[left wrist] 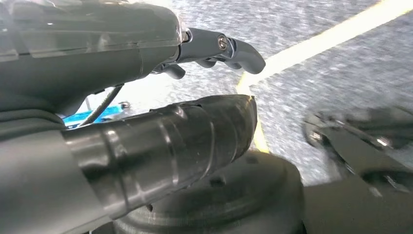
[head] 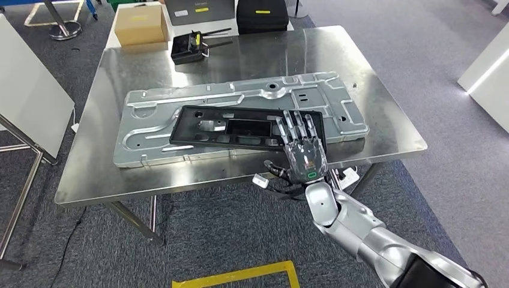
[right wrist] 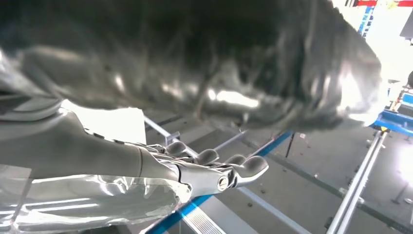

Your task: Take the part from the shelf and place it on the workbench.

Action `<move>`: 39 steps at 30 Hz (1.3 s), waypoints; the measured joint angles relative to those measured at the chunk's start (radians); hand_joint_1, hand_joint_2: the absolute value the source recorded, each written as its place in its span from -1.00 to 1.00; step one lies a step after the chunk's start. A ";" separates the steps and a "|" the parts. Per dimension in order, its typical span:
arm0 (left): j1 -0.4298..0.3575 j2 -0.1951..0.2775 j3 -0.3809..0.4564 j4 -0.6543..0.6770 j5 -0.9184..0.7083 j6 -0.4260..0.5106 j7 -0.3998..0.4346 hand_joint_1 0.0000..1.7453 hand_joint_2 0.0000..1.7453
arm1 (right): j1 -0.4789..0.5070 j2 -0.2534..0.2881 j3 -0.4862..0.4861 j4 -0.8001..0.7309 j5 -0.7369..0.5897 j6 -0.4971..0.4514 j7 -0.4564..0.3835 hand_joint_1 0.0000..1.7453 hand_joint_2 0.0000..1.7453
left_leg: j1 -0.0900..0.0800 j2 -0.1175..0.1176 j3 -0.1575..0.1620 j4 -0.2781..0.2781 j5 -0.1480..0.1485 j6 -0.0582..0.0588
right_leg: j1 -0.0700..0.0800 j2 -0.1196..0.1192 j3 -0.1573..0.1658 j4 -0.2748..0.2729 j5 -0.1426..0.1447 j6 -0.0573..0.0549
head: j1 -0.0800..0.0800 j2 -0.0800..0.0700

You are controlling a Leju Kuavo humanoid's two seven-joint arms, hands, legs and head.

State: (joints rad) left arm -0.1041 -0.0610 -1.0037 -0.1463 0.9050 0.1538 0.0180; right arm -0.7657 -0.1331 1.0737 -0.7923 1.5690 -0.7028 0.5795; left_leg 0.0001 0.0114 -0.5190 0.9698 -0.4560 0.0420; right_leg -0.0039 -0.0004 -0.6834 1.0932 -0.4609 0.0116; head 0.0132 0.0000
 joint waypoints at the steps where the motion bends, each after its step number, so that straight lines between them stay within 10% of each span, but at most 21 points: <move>1: 0.000 0.000 0.000 0.000 0.000 0.000 0.000 -1.00 -1.00 | 0.000 -0.001 0.000 0.000 0.000 0.000 0.000 -1.00 -1.00 | -0.002 0.001 -0.015 0.000 0.012 0.003 | -0.001 0.001 -0.018 0.060 -0.053 0.003 | 0.000 0.000; 3: 0.000 0.000 0.000 0.000 0.001 -0.001 0.000 -1.00 -1.00 | 0.002 -0.003 -0.001 0.000 0.000 0.000 0.000 -1.00 -1.00 | -0.003 0.002 -0.047 0.004 0.035 0.003 | -0.003 0.001 -0.043 0.183 -0.117 0.008 | 0.000 0.000; 5: -0.001 0.000 0.000 0.000 0.001 -0.001 0.000 -1.00 -1.00 | 0.004 -0.003 -0.001 0.000 0.000 0.000 0.000 -1.00 -1.00 | -0.003 0.002 -0.081 0.013 0.054 0.001 | -0.006 0.001 -0.019 0.209 -0.094 0.011 | 0.000 0.000; 9: -0.001 0.000 0.000 0.000 0.003 -0.002 0.000 -1.00 -1.00 | 0.007 -0.002 -0.006 -0.003 0.000 0.000 0.000 -1.00 -1.00 | -0.004 -0.001 -0.134 0.043 0.082 -0.015 | -0.008 0.002 0.157 -0.019 -0.059 0.005 | -0.001 0.000; 13: 0.002 0.000 0.000 0.000 0.016 0.000 0.002 -1.00 -1.00 | 0.062 0.001 -0.034 -0.031 0.000 0.000 0.000 -1.00 -1.00 | 0.002 -0.004 -0.150 0.052 0.096 -0.040 | -0.001 -0.001 0.167 -0.071 -0.052 -0.023 | -0.001 0.000; 18: 0.005 0.000 -0.002 0.001 0.023 0.002 0.006 -1.00 -1.00 | 0.171 0.023 -0.085 -0.088 0.001 0.000 0.000 -1.00 -1.00 | 0.008 -0.007 -0.209 0.289 -0.114 -0.062 | 0.000 -0.005 0.089 -0.074 0.016 -0.045 | -0.003 0.000; 21: 0.005 0.000 -0.003 0.001 0.023 0.003 0.007 -1.00 -1.00 | 0.199 0.024 -0.099 -0.100 0.001 0.000 0.000 -1.00 -1.00 | 0.007 -0.007 -0.149 0.304 -0.074 -0.057 | 0.003 -0.008 0.038 -0.069 0.051 -0.042 | -0.003 0.000; 25: 0.001 0.003 -0.003 0.001 0.026 0.006 0.012 -1.00 -1.00 | 0.238 0.030 -0.126 -0.131 0.001 0.000 0.000 -1.00 -1.00 | -0.006 -0.008 0.060 0.039 -0.075 -0.035 | 0.003 -0.008 0.007 -0.069 0.095 -0.027 | -0.003 0.000; 28: -0.001 0.004 -0.004 0.001 0.030 0.009 0.017 -1.00 -1.00 | 0.271 0.039 -0.150 -0.152 0.001 0.000 -0.001 -1.00 -1.00 | -0.009 -0.005 0.060 0.000 -0.058 -0.018 | 0.000 -0.010 0.003 -0.078 0.116 -0.010 | -0.004 0.000; 30: -0.002 0.004 -0.004 0.001 0.036 0.017 0.022 -1.00 -1.00 | 0.308 0.050 -0.187 -0.169 -0.003 0.000 -0.015 -1.00 -1.00 | -0.005 -0.001 0.040 -0.011 -0.026 -0.002 | -0.001 -0.006 -0.014 -0.039 0.056 -0.001 | -0.003 0.000; 33: 0.002 0.004 -0.004 0.001 0.055 0.035 0.035 -1.00 -1.00 | 0.409 0.106 -0.362 -0.195 -0.045 0.000 -0.183 -1.00 -1.00 | -0.005 -0.002 -0.009 -0.009 0.013 0.005 | -0.005 -0.002 -0.049 0.140 -0.093 0.008 | -0.002 0.000; 35: 0.005 0.004 -0.004 0.001 0.067 0.044 0.038 -1.00 -1.00 | 0.465 0.162 -0.544 -0.194 -0.084 0.000 -0.420 -1.00 -1.00 | -0.005 -0.001 -0.051 0.000 0.038 0.001 | -0.009 -0.001 -0.042 0.219 -0.085 0.015 | -0.003 0.000; 37: 0.005 0.004 -0.004 0.001 0.079 0.052 0.039 -1.00 -1.00 | 0.501 0.218 -0.738 -0.173 -0.117 0.000 -0.616 -1.00 -1.00 | -0.004 -0.001 -0.093 0.016 0.059 -0.005 | -0.016 -0.002 0.031 0.166 -0.031 0.019 | -0.003 0.000; 39: 0.007 0.004 -0.004 0.001 0.092 0.059 0.040 -1.00 -1.00 | 0.518 0.265 -0.926 -0.122 -0.162 0.000 -0.717 -1.00 -1.00 | -0.005 -0.004 -0.125 0.037 0.073 -0.014 | -0.017 -0.003 0.144 0.020 -0.049 0.017 | -0.003 0.000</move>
State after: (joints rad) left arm -0.0969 -0.0572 -1.0079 -0.1457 0.9970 0.2131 0.0576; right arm -0.2476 0.1322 0.1473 -0.9142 1.4072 -0.7024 -0.1376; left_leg -0.0046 0.0069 -0.6437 1.0072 -0.3834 0.0277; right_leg -0.0205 -0.0035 -0.5397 1.1128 -0.5096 0.0289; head 0.0102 0.0000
